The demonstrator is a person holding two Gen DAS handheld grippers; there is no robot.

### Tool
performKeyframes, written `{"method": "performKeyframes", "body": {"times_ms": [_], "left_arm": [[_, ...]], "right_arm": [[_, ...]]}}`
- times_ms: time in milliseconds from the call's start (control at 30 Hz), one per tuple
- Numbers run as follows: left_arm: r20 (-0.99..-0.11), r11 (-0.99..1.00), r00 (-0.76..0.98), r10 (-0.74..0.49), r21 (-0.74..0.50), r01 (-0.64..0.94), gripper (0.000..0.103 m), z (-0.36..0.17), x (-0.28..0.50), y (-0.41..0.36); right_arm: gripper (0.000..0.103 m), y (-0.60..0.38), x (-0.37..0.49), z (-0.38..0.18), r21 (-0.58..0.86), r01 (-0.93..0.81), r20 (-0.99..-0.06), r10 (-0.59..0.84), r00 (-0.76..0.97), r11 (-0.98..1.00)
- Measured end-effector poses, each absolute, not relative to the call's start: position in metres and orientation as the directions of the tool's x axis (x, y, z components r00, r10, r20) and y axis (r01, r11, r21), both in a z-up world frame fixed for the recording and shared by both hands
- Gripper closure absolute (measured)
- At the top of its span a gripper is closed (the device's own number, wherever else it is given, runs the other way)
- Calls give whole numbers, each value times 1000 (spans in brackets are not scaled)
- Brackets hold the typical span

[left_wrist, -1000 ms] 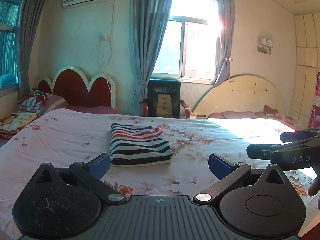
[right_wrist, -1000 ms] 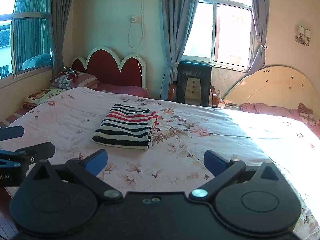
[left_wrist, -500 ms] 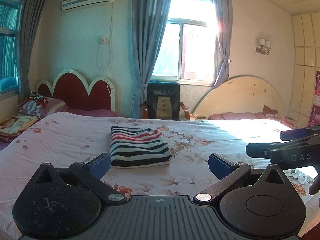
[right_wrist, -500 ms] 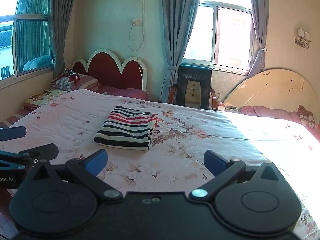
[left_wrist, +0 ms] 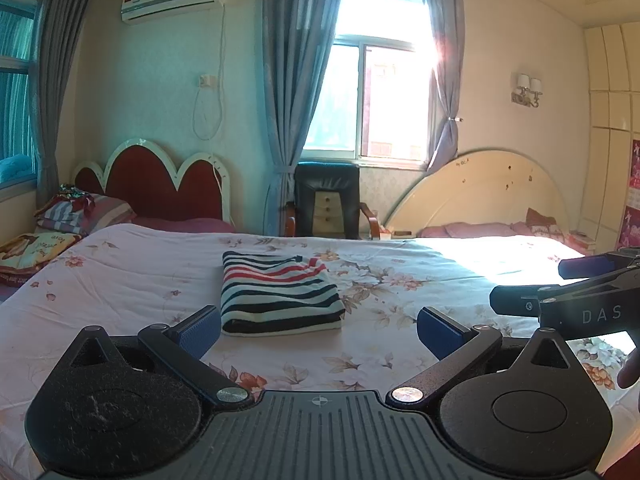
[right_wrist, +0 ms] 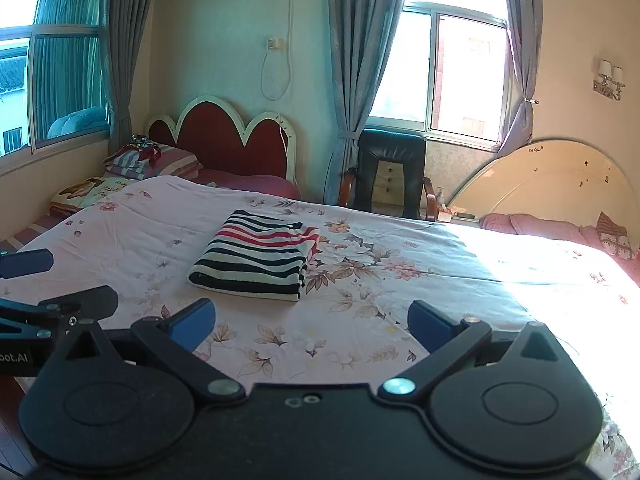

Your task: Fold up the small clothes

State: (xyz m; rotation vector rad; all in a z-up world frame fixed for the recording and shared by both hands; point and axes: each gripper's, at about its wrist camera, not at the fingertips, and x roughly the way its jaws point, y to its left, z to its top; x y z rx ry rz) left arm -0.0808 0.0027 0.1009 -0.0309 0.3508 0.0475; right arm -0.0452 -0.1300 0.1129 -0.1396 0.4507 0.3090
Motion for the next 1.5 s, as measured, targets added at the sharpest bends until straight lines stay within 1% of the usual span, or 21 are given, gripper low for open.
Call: {"method": "performKeyframes", "body": {"times_ms": [767,1500], "left_arm": [[-342,1000,940,18,-18,-26,0,101,-76,4],[-340,1000,940,28,-4,-31,0,100,-72,4]], "right_arm": [[1,-131,-40,113,-65,-316,-448,255,857,947],[1,-132,-40,112,-65,-317,-452,256,855,946]]}}
